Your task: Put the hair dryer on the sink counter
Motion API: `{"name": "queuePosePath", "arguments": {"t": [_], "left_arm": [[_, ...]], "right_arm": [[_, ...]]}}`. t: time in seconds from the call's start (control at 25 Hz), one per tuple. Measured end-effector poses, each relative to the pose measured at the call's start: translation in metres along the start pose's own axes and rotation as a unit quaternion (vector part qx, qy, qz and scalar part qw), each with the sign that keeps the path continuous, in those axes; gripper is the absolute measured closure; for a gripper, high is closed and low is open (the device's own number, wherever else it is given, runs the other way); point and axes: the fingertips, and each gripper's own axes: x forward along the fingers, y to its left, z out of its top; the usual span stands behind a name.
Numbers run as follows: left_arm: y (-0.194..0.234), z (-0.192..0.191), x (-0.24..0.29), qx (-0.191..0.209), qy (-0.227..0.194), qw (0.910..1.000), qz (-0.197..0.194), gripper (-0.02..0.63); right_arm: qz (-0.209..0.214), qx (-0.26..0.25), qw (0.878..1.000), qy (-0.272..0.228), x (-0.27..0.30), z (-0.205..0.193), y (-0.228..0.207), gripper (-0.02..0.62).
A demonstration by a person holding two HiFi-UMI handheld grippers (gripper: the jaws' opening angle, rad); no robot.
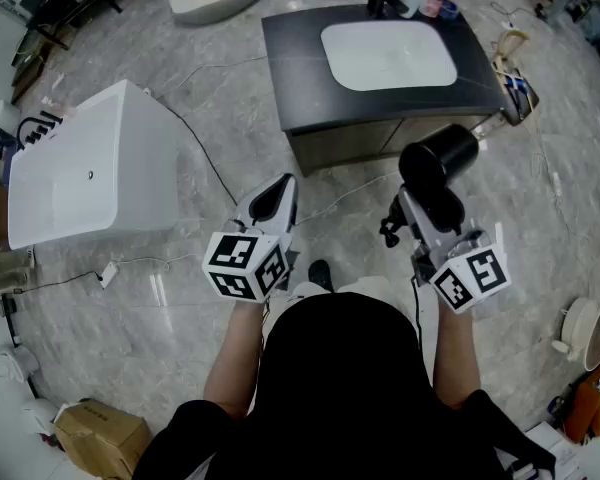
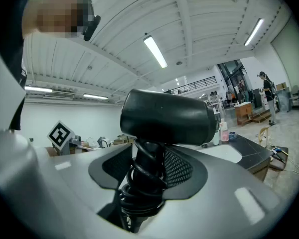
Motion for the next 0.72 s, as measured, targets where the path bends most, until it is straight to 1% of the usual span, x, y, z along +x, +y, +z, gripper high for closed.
{"name": "queuePosePath", "arguments": {"t": [0.16, 0.28, 0.44, 0.6, 0.72], "left_arm": [[-0.008, 0.001, -0.022, 0.000, -0.005, 1.0000, -0.001, 0.606], [-0.010, 0.002, -0.034, 0.003, -0.009, 1.0000, 0.000, 0.606], [-0.009, 0.002, -0.042, -0.001, -0.012, 0.9999, 0.002, 0.606], [-0.006, -0.003, -0.046, 0.000, -0.010, 0.9999, 0.001, 0.606], [-0.003, -0.007, -0.056, 0.000, -0.006, 1.0000, 0.000, 0.606]], "right_arm": [[0.026, -0.011, 1.000, 0.003, -0.007, 0.004, 0.034, 0.388], [0.031, -0.017, 0.999, 0.002, -0.012, 0.007, 0.049, 0.388], [0.026, -0.018, 0.999, 0.007, -0.013, 0.007, 0.054, 0.388], [0.022, -0.017, 1.000, 0.001, -0.015, 0.008, 0.054, 0.388], [0.020, -0.002, 1.000, -0.004, -0.017, 0.006, 0.062, 0.387]]}}
